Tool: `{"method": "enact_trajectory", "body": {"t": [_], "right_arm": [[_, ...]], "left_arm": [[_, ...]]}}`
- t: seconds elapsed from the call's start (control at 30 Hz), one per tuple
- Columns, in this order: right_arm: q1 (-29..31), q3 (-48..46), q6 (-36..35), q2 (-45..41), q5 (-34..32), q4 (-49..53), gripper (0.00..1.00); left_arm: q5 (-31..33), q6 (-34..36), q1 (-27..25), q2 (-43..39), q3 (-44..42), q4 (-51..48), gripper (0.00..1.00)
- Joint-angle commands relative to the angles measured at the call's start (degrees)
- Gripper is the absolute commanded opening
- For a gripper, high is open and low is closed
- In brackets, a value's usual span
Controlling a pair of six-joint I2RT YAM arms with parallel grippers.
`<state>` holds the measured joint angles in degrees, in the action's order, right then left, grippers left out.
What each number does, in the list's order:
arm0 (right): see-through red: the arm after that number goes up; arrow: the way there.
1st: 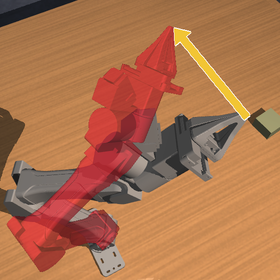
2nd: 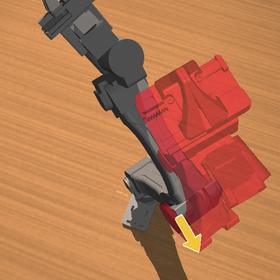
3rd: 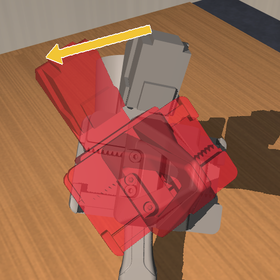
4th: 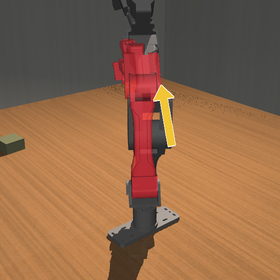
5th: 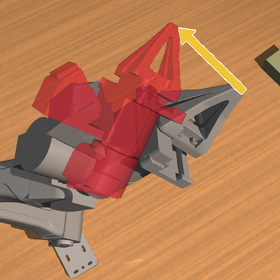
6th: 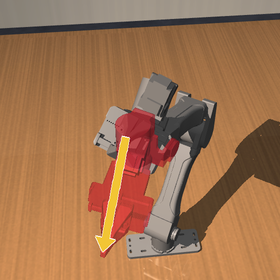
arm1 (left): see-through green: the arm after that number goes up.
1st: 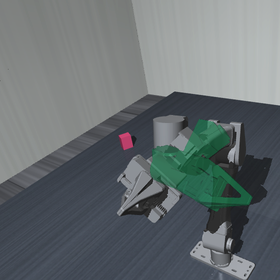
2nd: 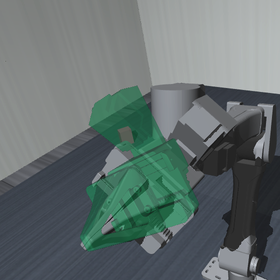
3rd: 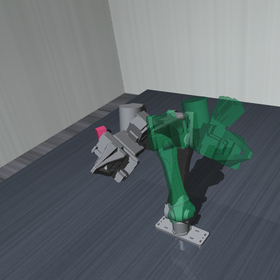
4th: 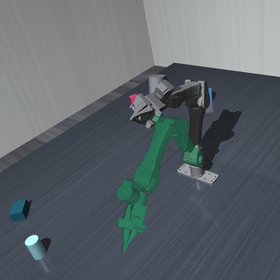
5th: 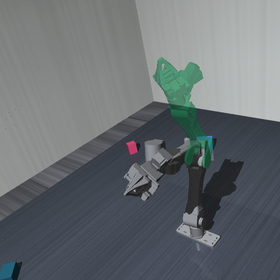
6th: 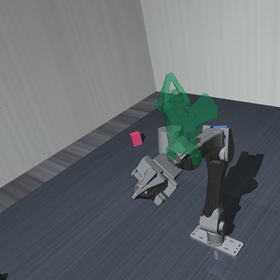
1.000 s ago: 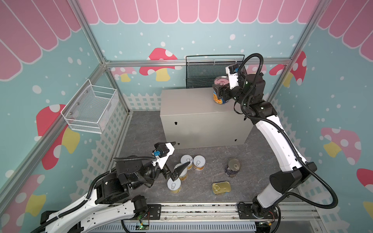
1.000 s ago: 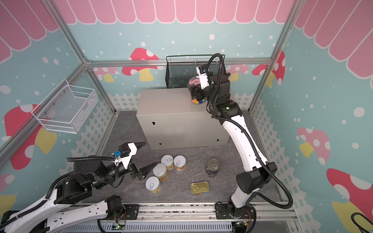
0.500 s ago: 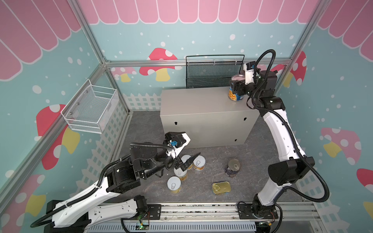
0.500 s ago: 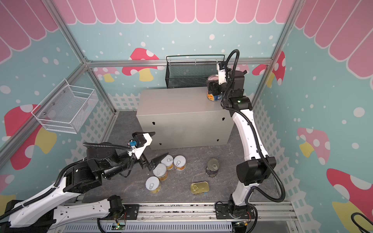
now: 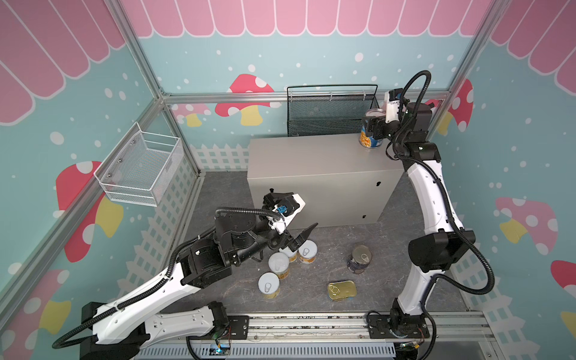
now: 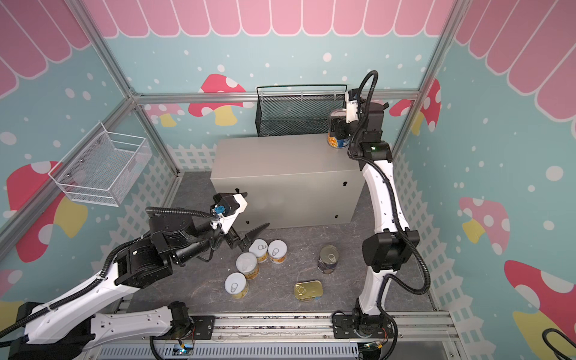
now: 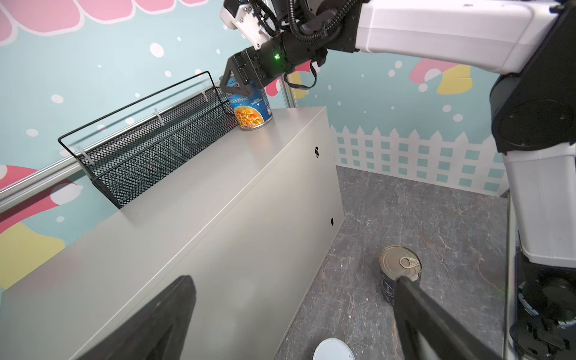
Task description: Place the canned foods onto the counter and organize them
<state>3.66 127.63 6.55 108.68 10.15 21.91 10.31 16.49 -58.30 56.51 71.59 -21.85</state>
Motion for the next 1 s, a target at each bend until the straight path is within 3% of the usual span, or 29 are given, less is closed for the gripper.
{"method": "enact_trajectory", "body": {"t": [0.0,0.43,0.97], "right_arm": [[-0.89,3.06,0.11,-0.41,0.39,-5.28,0.49],[-2.11,5.78,2.49,4.60,5.28,-5.51,0.51],[-2.09,4.83,2.07,3.47,6.74,-4.29,0.58]], "left_arm": [[-3.30,-0.78,1.93,-1.76,-1.83,2.41,0.99],[-7.93,-3.83,6.62,-3.60,-5.93,5.31,0.99],[-12.19,-6.57,10.40,-4.09,-7.16,7.16,0.99]]}}
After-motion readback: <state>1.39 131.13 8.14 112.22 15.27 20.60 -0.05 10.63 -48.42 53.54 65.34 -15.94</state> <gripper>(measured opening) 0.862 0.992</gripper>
